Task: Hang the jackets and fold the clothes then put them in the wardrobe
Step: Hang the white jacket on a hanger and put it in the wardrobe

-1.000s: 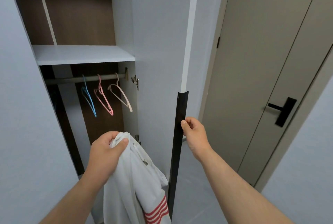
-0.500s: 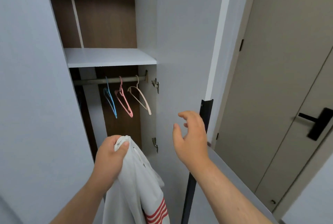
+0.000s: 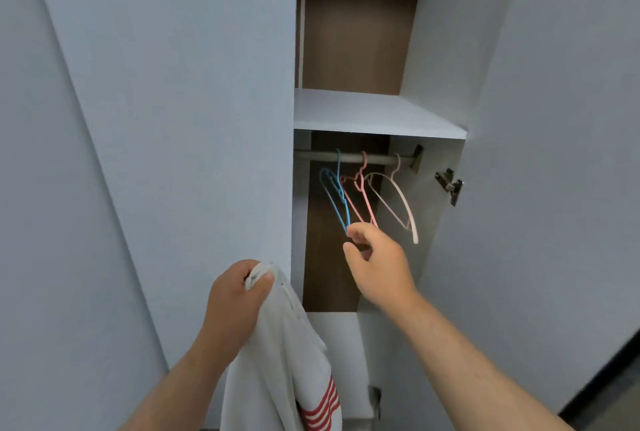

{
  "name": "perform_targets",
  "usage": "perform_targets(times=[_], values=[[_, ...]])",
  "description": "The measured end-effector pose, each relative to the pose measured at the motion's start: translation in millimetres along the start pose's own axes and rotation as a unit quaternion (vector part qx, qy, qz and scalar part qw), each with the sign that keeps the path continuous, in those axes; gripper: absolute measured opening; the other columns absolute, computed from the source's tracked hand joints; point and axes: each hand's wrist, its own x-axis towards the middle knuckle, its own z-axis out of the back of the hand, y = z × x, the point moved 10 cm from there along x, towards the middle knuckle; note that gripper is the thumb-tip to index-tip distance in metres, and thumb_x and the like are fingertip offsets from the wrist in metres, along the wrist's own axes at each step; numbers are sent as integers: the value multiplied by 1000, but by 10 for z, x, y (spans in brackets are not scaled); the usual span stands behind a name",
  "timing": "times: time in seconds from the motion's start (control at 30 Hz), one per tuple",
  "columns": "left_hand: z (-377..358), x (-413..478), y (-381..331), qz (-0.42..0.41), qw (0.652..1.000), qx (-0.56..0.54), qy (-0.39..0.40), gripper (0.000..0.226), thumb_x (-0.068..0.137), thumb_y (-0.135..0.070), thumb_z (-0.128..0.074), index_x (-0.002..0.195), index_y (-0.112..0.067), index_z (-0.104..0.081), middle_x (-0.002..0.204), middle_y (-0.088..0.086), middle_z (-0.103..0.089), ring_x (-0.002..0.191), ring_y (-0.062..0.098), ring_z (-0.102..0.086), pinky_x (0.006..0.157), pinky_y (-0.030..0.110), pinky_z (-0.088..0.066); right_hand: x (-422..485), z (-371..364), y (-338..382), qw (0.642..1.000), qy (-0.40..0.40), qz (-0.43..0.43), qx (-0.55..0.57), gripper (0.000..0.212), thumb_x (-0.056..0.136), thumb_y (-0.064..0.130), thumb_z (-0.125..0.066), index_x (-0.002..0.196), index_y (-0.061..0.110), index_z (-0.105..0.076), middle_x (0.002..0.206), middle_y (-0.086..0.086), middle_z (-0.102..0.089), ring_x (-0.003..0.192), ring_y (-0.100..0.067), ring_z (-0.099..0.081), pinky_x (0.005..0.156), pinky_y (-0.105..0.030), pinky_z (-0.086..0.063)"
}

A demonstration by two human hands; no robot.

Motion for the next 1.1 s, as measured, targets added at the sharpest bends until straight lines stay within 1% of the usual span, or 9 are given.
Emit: perform_targets(times=[0.1,0.2,0.3,0.37,0.5,0.63,0.8,0.93,1.1], values=[[206,315,197,-1,1000,8,-4,16,95,-19,-61,79,-25,-62,77,-9,-64,74,9,-60,65,22,-42,332,-404,110,1000,27,-5,8,33,95,27,-64,128,33,-60,108,32,-56,105,14,-53,90,-10,-46],[341,609,384,1,1000,-2,-2,18,95,-19,-60,77,-23,-61,77,-14,-64,71,-2,-58,63,23,-41,667,-759,203,999,47,-9,1,40,96,28,-63,135,30,-56,124,21,-59,114,6,-53,101,-23,-48],[458,871,575,12,1000,-19,5,17,94,-15,-62,78,-21,-63,81,-8,-66,68,0,-58,63,24,-44,975,-1025,256,999,40,-24,8,53,94,29,-65,144,26,-47,141,11,-53,128,-5,-48,109,-35,-46],[537,1020,670,19,999,-29,3,16,93,-14,-64,78,-20,-65,82,-4,-66,65,0,-57,62,23,-45,1152,-1188,252,998,38,-42,13,64,93,31,-67,149,26,-38,146,13,-46,132,-4,-45,110,-35,-43],[618,1195,789,23,999,-35,-10,15,91,-11,-66,78,-18,-66,77,-9,-66,63,-3,-56,57,11,-43,1376,-1462,162,996,40,-60,60,48,94,27,-65,138,34,-47,107,40,-49,94,27,-48,83,-6,-37],[698,1171,895,33,998,-54,-27,15,91,-7,-67,79,-17,-66,72,-7,-66,62,-3,-56,58,9,-43,1491,-1540,74,991,20,-80,107,33,99,26,-55,131,32,-54,108,29,-60,103,5,-58,79,-11,-43],[806,1010,931,49,996,-46,-60,17,91,-9,-67,79,-21,-65,72,-17,-66,62,-5,-56,57,8,-42,1617,-1574,76,987,45,-110,111,41,95,29,-63,132,19,-51,112,11,-60,108,-13,-60,89,-29,-49],[835,791,899,64,995,-34,-75,14,91,-12,-67,80,-21,-66,72,-9,-65,64,-4,-55,63,17,-44,1485,-1577,84,990,61,-97,84,52,90,27,-72,132,16,-44,104,14,-54,93,-5,-54,72,-15,-42],[789,459,807,79,993,-27,-83,12,92,-14,-65,81,-19,-66,73,-9,-63,63,-5,-55,61,15,-43,1181,-1466,168,996,72,-46,38,32,95,19,-64,122,22,-47,92,26,-48,78,13,-47,53,0,-37]])
